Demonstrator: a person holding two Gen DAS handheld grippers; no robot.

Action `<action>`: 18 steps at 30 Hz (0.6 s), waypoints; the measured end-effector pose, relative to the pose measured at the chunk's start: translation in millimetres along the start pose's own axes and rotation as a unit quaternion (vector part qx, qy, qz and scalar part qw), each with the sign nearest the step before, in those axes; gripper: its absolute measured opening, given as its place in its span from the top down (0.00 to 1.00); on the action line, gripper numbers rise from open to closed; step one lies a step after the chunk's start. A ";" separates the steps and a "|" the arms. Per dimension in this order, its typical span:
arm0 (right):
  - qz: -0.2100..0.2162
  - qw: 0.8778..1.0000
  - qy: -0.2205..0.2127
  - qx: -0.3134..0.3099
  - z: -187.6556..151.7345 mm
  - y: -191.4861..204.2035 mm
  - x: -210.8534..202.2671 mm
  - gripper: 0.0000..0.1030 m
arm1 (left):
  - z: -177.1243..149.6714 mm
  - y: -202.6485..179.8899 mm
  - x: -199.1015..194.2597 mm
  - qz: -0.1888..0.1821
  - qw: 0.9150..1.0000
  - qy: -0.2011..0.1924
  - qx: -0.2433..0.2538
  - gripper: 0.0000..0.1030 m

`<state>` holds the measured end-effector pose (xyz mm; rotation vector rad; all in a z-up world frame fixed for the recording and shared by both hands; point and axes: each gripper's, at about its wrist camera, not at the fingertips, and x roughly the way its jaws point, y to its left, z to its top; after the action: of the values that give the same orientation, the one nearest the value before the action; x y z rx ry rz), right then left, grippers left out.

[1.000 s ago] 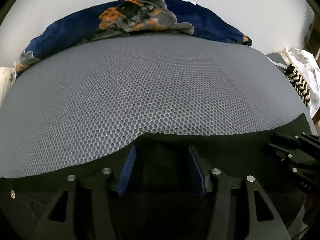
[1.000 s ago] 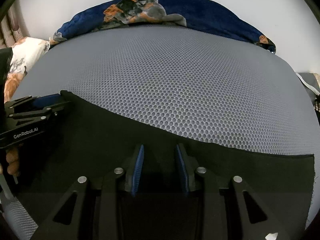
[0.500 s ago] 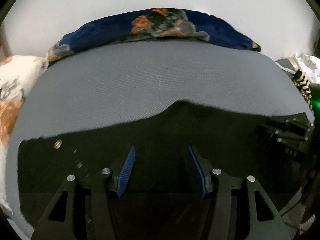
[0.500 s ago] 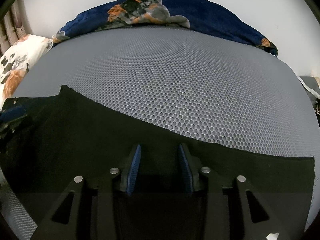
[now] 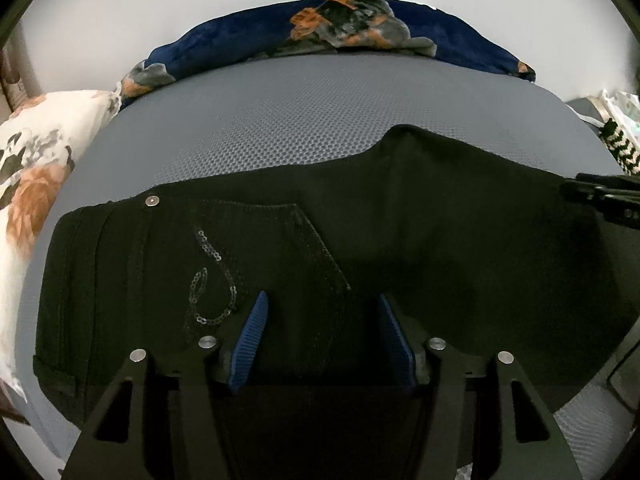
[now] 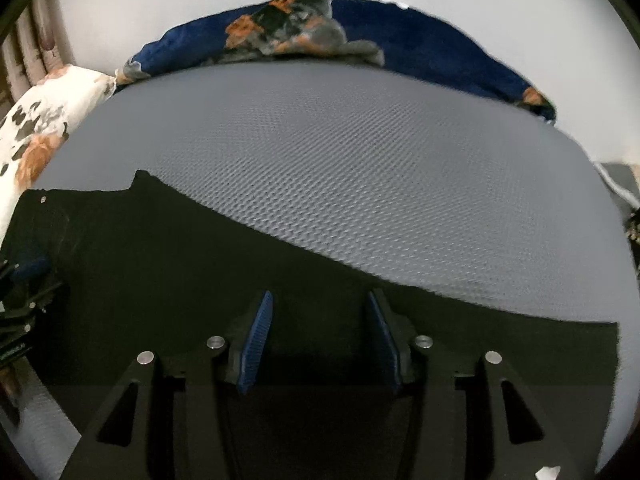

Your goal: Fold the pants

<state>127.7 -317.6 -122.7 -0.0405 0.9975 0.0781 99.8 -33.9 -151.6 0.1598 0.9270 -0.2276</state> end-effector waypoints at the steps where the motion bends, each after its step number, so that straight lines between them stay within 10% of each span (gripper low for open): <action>1: -0.006 1.000 0.003 -0.001 -3.4 -5.2 -3.0 0.55 | 0.6 -1.0 0.0 0.000 1.000 0.000 0.001 0.41; 18: -0.096 0.985 0.048 0.135 -103.3 -172.4 -48.6 0.53 | -0.9 -9.6 -2.0 0.009 1.000 0.001 0.015 0.36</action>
<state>29.4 -498.9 -138.1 0.1083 1.0889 -0.2380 95.5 -42.7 -150.9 0.1966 0.9245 -0.2247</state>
